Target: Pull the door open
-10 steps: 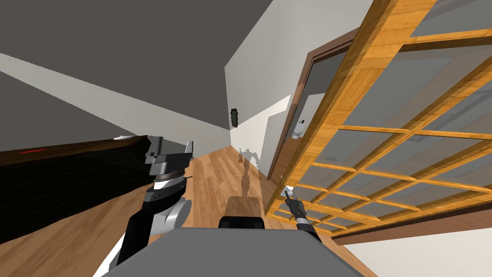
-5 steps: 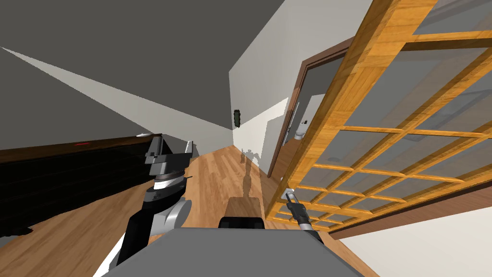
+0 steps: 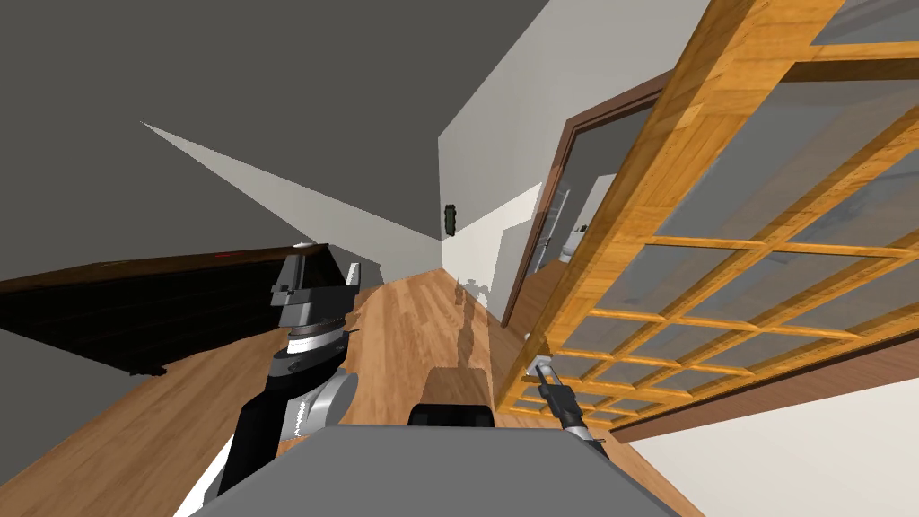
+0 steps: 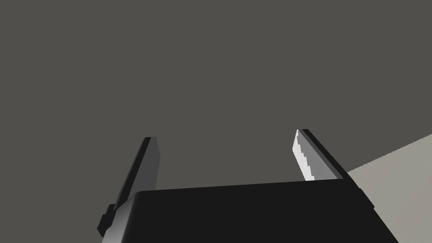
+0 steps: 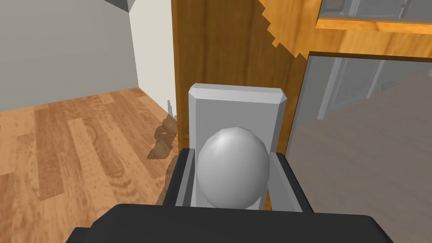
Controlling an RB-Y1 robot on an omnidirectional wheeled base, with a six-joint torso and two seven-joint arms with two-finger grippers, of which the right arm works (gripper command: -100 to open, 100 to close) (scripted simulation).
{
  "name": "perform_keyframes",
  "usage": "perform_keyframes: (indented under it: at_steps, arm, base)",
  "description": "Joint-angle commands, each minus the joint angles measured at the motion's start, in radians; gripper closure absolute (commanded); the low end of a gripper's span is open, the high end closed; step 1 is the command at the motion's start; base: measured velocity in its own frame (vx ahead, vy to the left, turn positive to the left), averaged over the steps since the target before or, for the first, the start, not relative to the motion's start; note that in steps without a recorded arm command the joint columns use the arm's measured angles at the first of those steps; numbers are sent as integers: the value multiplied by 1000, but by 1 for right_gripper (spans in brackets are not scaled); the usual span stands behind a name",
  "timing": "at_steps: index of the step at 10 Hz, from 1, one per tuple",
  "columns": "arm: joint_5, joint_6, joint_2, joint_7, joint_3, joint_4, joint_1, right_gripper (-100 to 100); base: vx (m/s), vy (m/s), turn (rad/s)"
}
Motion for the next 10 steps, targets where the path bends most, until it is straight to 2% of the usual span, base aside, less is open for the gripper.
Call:
perform_keyframes:
  at_steps: [1, 3, 4, 10]
  arm:
    - [7, -23, -11, -13, 10, -1, 11, 100]
    - [14, -42, -19, -26, 21, 7, 17, 100]
    - [12, -32, -16, -21, 17, 6, 12, 100]
    - [23, -87, -32, -53, 47, 41, 21, 100]
  base:
    - [-164, -46, 130]
    - [-221, -40, 107]
    - [-91, -10, 19]
    - [-180, -46, 141]
